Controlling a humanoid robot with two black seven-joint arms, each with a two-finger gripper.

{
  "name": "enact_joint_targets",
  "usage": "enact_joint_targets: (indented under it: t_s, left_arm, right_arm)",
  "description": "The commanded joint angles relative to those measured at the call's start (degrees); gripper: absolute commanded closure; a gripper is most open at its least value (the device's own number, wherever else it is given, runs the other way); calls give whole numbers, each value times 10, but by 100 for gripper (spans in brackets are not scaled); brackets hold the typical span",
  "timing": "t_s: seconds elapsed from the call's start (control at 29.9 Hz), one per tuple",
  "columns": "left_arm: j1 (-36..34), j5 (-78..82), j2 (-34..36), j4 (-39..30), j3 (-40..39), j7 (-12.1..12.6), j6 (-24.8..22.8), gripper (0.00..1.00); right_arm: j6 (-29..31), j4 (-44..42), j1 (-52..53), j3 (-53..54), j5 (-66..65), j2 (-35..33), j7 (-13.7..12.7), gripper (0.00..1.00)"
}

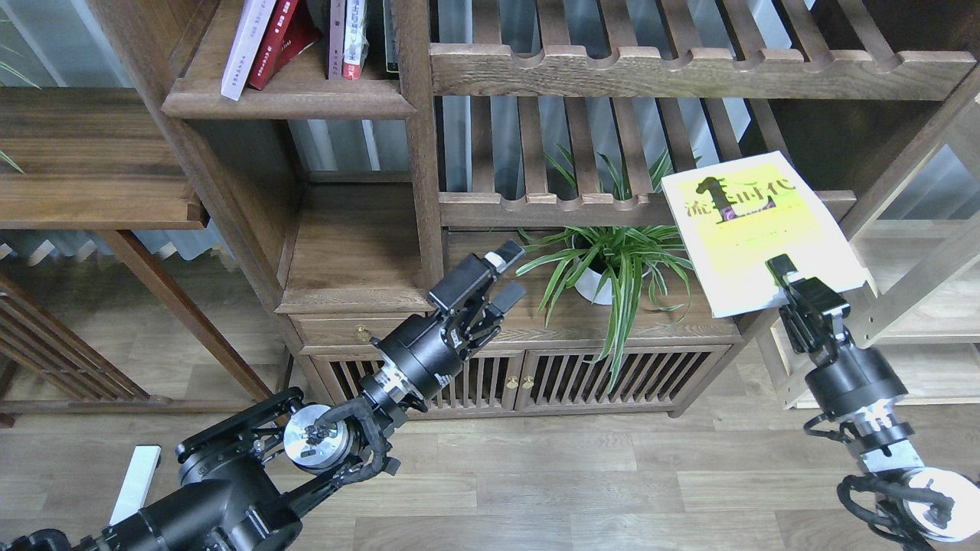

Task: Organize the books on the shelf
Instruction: 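Bring the yellow book toward the left gripper with the right gripper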

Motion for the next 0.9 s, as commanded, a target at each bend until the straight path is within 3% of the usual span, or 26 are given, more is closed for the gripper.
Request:
enact_joint_targets:
  t_s: [0.0, 0.47, 0.7, 0.87]
  left_arm:
    - [-10, -24, 0, 7, -10, 1, 0, 4]
    - [-41, -40, 0, 76, -14, 1, 0, 6]
    - [-50, -81, 0, 77, -10, 24, 0, 6]
    - [-50, -86, 0, 77, -10, 28, 0, 6]
  right_arm:
    - [0, 0, 11, 0, 0, 18, 0, 100]
    - [0, 0, 42, -59, -12, 58, -4, 100]
    - [0, 0, 71, -87, -38, 117, -5, 100]
    - [0, 0, 93, -107, -40, 145, -6, 100]
